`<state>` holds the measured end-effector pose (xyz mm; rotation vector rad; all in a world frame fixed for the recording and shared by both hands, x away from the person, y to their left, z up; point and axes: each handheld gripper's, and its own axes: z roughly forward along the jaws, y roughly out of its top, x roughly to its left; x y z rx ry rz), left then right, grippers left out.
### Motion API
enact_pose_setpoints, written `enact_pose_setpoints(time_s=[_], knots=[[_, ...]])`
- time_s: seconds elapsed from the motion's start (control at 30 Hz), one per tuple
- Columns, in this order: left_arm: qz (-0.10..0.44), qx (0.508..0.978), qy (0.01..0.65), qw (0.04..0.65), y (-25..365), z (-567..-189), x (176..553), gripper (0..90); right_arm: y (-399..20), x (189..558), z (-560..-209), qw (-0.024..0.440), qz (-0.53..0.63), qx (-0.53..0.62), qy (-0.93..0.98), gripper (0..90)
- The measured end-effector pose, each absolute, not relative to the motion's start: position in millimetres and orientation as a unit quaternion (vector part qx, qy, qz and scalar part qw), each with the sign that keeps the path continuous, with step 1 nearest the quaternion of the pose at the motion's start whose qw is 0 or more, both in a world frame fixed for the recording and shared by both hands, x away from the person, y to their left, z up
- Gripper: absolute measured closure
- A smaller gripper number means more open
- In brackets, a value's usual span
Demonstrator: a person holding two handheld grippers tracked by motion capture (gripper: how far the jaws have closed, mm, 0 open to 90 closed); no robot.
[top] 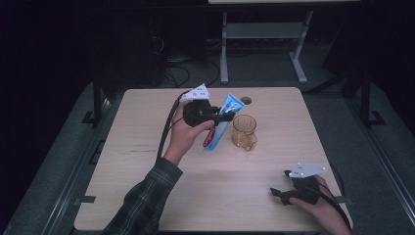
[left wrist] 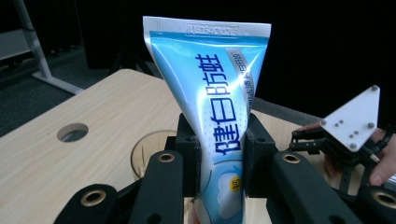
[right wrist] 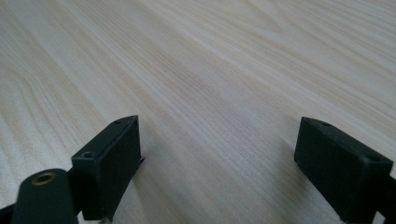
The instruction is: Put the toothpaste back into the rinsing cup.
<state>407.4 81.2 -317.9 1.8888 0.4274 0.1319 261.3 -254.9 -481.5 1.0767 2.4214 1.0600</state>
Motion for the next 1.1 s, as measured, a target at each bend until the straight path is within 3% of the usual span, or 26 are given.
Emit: enact_pose_setpoints(time_s=[1.1], knots=[[0.056,0.798,0.164,0.578,29.9,-295.4,461.0,72.4,-254.7,261.4,-481.7,0.144,0.370,0.369,0.840,13.7]])
